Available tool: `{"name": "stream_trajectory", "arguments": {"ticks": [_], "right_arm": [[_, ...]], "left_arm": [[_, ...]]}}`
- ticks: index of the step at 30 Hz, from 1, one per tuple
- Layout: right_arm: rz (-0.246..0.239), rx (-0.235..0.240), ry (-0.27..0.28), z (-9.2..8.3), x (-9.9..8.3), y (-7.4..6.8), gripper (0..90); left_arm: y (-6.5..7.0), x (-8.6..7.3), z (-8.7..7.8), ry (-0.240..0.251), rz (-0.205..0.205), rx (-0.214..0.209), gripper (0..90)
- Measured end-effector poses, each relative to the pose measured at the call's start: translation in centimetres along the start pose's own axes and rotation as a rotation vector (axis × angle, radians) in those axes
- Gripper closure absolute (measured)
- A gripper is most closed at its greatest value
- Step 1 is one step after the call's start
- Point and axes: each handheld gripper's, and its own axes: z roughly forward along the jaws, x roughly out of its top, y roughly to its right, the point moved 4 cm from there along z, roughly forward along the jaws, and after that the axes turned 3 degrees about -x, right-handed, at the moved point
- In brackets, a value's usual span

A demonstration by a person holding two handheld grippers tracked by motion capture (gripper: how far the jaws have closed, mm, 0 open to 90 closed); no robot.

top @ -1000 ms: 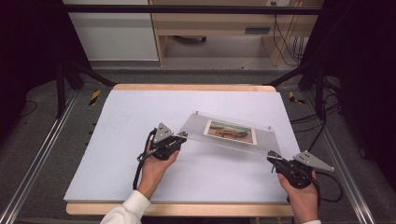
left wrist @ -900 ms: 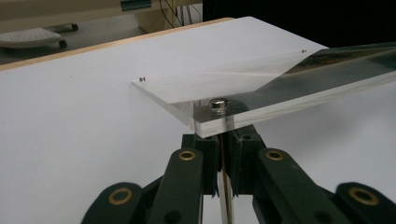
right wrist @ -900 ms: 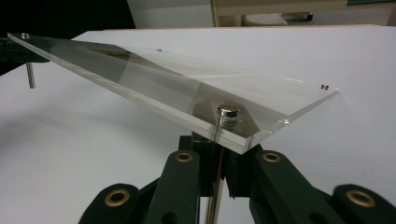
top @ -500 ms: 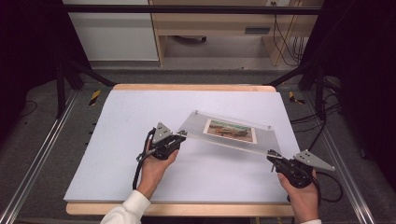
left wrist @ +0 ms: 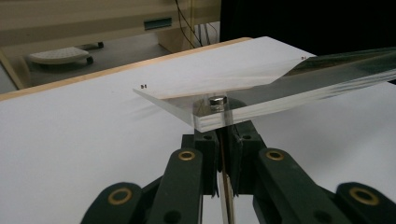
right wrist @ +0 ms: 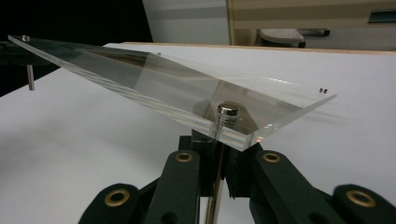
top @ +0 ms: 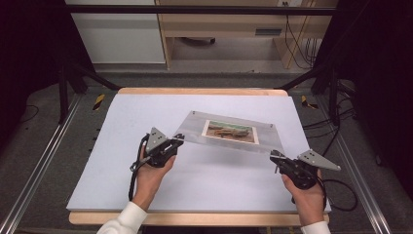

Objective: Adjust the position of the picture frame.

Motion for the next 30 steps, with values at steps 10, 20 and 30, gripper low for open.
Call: {"name": "stream_trajectory", "arguments": {"ticks": [10, 20, 30], "right_arm": [[-0.039, 0.085, -0.008, 3.5, 1.8, -2.8, 83.9], [-0.053, 0.138, -0.010, 6.1, 2.0, -5.5, 83.8], [-0.056, 0.147, -0.029, 6.7, 1.4, -6.3, 83.8]], "left_arm": [[-2.2, -0.5, -4.4, 0.024, -0.022, 0.086, 82.8], [-3.9, -1.2, -7.7, 0.030, -0.030, 0.140, 82.8], [-4.2, -2.7, -7.9, 0.035, -0.054, 0.144, 82.9]]}}
